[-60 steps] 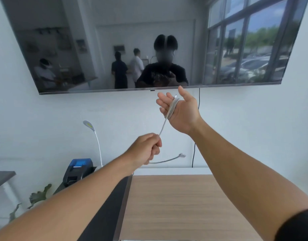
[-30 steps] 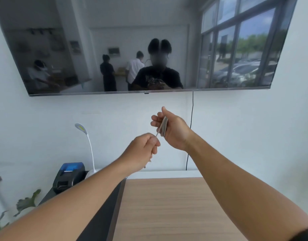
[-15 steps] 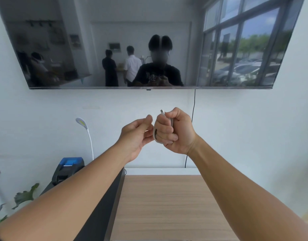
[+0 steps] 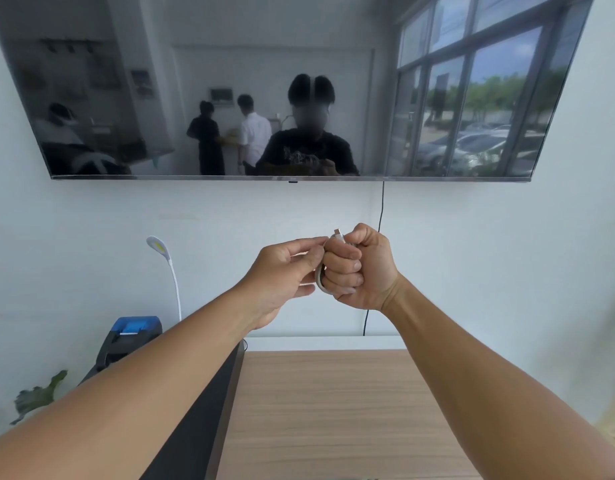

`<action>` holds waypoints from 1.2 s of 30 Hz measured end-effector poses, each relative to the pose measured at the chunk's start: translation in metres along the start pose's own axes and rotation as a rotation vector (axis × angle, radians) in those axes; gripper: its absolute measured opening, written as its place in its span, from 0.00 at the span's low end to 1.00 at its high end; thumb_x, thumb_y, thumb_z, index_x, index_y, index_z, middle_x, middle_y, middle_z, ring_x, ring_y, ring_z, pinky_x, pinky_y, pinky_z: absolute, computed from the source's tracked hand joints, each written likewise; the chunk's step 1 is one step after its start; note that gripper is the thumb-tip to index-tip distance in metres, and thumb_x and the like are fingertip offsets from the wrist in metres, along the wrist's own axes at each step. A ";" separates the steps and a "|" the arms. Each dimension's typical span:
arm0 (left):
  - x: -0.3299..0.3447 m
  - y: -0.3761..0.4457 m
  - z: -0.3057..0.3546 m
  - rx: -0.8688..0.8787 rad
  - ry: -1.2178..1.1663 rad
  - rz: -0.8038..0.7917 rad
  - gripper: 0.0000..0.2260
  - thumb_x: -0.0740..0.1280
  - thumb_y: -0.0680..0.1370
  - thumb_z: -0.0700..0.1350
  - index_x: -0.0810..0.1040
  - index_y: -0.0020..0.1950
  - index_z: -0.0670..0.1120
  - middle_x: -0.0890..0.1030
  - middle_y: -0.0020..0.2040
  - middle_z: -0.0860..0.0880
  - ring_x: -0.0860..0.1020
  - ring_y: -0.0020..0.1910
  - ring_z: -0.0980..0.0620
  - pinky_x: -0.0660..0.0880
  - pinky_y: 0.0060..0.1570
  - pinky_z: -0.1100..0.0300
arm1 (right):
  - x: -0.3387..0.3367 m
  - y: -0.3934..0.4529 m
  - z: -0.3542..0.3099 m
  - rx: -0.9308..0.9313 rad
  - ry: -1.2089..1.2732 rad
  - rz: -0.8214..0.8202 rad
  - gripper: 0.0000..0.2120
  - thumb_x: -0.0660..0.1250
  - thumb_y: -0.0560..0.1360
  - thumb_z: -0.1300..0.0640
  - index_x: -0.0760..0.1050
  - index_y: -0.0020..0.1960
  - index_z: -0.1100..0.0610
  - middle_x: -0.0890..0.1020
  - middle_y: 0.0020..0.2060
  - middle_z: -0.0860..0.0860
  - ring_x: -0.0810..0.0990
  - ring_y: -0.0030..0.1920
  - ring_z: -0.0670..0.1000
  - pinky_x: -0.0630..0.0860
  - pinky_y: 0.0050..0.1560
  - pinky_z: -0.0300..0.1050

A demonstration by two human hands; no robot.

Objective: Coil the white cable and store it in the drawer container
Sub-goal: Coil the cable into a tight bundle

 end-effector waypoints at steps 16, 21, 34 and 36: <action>0.002 0.012 -0.024 0.074 -0.167 0.079 0.12 0.65 0.76 0.32 0.86 0.45 0.44 0.77 0.32 0.51 0.75 0.34 0.48 0.81 0.43 0.56 | -0.012 -0.011 -0.005 0.207 -0.292 -0.059 0.15 0.59 0.84 0.53 0.80 0.51 0.62 0.85 0.58 0.62 0.85 0.57 0.60 0.80 0.58 0.48; 0.009 0.018 -0.029 0.093 -0.135 0.189 0.10 0.68 0.78 0.35 0.87 0.45 0.46 0.82 0.37 0.47 0.78 0.36 0.48 0.84 0.48 0.48 | -0.020 -0.014 -0.014 0.211 -0.414 0.026 0.16 0.62 0.83 0.50 0.81 0.49 0.61 0.86 0.54 0.60 0.86 0.55 0.59 0.80 0.56 0.46; 0.009 0.038 0.003 0.260 0.125 0.129 0.11 0.62 0.83 0.38 0.85 0.52 0.42 0.80 0.28 0.52 0.74 0.25 0.57 0.74 0.32 0.68 | -0.038 -0.006 -0.028 -0.066 -0.566 0.318 0.20 0.65 0.75 0.50 0.70 0.27 0.58 0.78 0.26 0.57 0.85 0.38 0.59 0.78 0.43 0.46; 0.009 0.041 0.005 0.245 0.179 0.103 0.11 0.62 0.83 0.38 0.85 0.51 0.42 0.79 0.28 0.52 0.73 0.25 0.56 0.74 0.33 0.66 | -0.039 -0.006 -0.028 -0.031 -0.473 0.257 0.22 0.61 0.79 0.51 0.71 0.29 0.59 0.80 0.28 0.58 0.85 0.41 0.61 0.77 0.45 0.48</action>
Point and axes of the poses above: each hand's wrist, its own y-axis towards the middle knuckle, its own x-axis out of the palm, z = x × y, the point moved 7 cm from there along y, towards the middle knuckle
